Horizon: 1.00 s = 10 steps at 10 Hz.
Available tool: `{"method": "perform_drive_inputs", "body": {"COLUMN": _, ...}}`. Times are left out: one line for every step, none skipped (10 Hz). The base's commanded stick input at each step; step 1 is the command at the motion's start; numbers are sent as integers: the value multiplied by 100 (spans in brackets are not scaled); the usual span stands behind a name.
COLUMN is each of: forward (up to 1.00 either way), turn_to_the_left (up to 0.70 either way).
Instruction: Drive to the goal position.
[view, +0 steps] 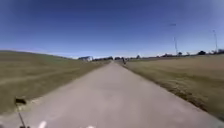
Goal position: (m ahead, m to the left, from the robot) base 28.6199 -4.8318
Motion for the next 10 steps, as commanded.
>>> {"method": "perform_drive_inputs", "body": {"forward": 100, "turn_to_the_left": 0}}
{"method": "perform_drive_inputs", "body": {"forward": 100, "turn_to_the_left": 0}}
{"method": "perform_drive_inputs", "body": {"forward": 100, "turn_to_the_left": 0}}
{"method": "perform_drive_inputs", "body": {"forward": 100, "turn_to_the_left": 0}}
{"method": "perform_drive_inputs", "body": {"forward": 100, "turn_to_the_left": 0}}
{"method": "perform_drive_inputs", "body": {"forward": 100, "turn_to_the_left": 0}}
{"method": "perform_drive_inputs", "body": {"forward": 100, "turn_to_the_left": 0}}
{"method": "perform_drive_inputs", "body": {"forward": 100, "turn_to_the_left": 0}}
{"method": "perform_drive_inputs", "body": {"forward": 100, "turn_to_the_left": 0}}
{"method": "perform_drive_inputs", "body": {"forward": 100, "turn_to_the_left": 0}}
